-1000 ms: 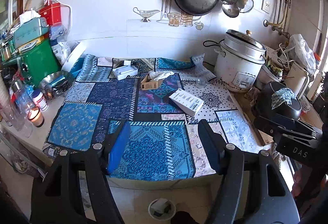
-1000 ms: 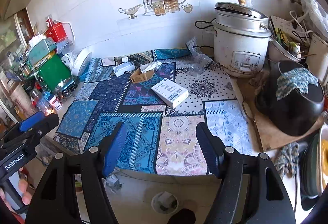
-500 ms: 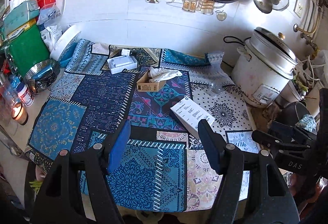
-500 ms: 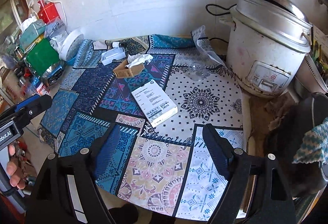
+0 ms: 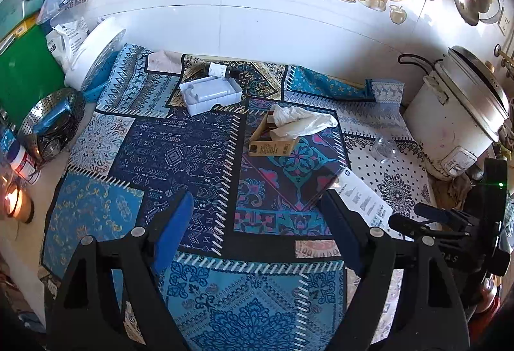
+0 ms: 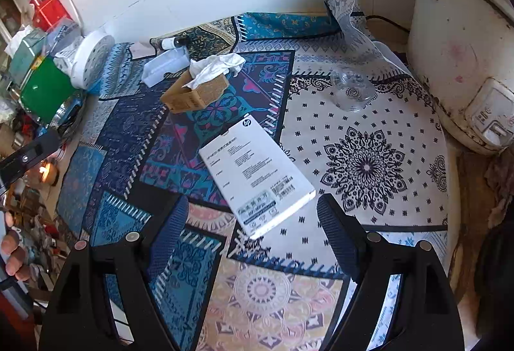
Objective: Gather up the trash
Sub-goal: 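Grasp the white tissue with the left gripper while the right grasps the white HP box, then carry the tissue and white HP box down over the trash bin, then open the left gripper over the bin while the right releases the HP box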
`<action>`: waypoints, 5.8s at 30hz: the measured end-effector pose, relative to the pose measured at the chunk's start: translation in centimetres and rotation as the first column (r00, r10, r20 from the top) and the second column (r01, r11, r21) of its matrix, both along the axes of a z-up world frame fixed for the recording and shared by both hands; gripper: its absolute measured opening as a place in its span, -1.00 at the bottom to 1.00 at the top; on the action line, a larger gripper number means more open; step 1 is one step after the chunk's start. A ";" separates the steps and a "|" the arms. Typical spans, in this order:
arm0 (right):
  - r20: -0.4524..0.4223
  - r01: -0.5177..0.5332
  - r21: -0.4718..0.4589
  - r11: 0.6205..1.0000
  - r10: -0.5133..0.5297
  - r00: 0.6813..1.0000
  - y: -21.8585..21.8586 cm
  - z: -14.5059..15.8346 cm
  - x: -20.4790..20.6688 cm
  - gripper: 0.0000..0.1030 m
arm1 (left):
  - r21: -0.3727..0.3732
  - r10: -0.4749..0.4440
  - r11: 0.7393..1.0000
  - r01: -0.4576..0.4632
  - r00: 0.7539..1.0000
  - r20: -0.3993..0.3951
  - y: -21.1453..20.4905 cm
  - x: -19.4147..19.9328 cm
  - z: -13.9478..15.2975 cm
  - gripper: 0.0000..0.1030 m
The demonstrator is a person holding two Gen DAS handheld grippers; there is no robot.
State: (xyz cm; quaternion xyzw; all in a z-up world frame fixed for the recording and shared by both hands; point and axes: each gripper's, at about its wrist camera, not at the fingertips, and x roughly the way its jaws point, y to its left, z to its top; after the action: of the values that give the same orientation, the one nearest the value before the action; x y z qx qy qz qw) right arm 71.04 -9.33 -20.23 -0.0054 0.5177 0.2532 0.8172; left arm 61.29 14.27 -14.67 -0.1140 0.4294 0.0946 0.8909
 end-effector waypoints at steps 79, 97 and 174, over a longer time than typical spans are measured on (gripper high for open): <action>0.175 0.014 0.091 0.996 -0.030 0.984 -7.1 6.9 -10.6 0.51 | 0.059 -0.073 0.996 0.068 0.995 0.073 -7.2 -0.3 5.0 -0.96; 0.179 0.114 0.097 0.989 -0.130 0.975 -3.2 5.7 -25.4 0.51 | 0.062 -0.167 0.984 0.165 0.986 0.024 -6.2 -19.9 2.0 -0.96; -0.456 -0.098 -0.164 0.981 0.013 0.890 2.5 -46.2 -31.7 0.53 | -0.283 -0.074 0.953 -0.103 0.830 -0.552 -6.1 -30.7 -55.7 -0.42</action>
State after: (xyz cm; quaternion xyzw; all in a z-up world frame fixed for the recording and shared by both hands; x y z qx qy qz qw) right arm 39.35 -6.81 -66.41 -0.0362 0.7144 0.2222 0.6625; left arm 30.56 8.15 -70.38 -0.2191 0.6786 0.0638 0.6982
